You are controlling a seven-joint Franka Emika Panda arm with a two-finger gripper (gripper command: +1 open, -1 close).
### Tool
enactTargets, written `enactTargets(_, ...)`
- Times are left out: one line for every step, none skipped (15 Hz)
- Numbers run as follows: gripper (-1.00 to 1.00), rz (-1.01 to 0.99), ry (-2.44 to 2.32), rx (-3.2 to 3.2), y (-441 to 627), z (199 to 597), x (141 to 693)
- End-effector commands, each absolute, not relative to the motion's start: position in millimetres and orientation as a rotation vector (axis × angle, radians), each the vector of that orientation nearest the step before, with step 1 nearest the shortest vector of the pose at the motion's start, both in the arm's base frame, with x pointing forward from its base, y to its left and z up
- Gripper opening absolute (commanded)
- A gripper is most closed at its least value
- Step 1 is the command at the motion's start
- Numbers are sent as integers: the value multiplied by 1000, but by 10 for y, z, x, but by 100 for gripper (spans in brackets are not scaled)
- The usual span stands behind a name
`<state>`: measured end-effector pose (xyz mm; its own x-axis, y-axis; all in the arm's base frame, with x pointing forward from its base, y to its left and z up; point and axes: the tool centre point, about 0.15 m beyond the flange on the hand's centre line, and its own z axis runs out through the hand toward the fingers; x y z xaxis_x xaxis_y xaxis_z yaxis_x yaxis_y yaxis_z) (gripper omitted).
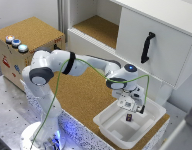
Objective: Go towards the purple block and grasp it
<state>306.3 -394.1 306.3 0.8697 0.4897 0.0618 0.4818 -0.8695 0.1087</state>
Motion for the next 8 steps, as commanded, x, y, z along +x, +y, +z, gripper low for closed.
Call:
enactTargets(100, 116, 997, 2969, -4264, 2543, 3438)
enactTargets(100, 114, 1008, 2944, -4260, 2453, 3506)
enactTargets(100, 105, 1022, 2936, -4254, 2376, 3574)
enactTargets(100, 117, 1012, 2888, -4228, 2295, 3645)
enactTargets(100, 109, 1012, 2902, -4218, 2245, 3735)
enactTargets(100, 104, 1021, 2896, -4190, 2207, 3796)
enactTargets(100, 96, 1028, 2905, -4144, 2178, 3856)
enactTargets(100, 96, 1040, 2905, -4092, 2157, 3891)
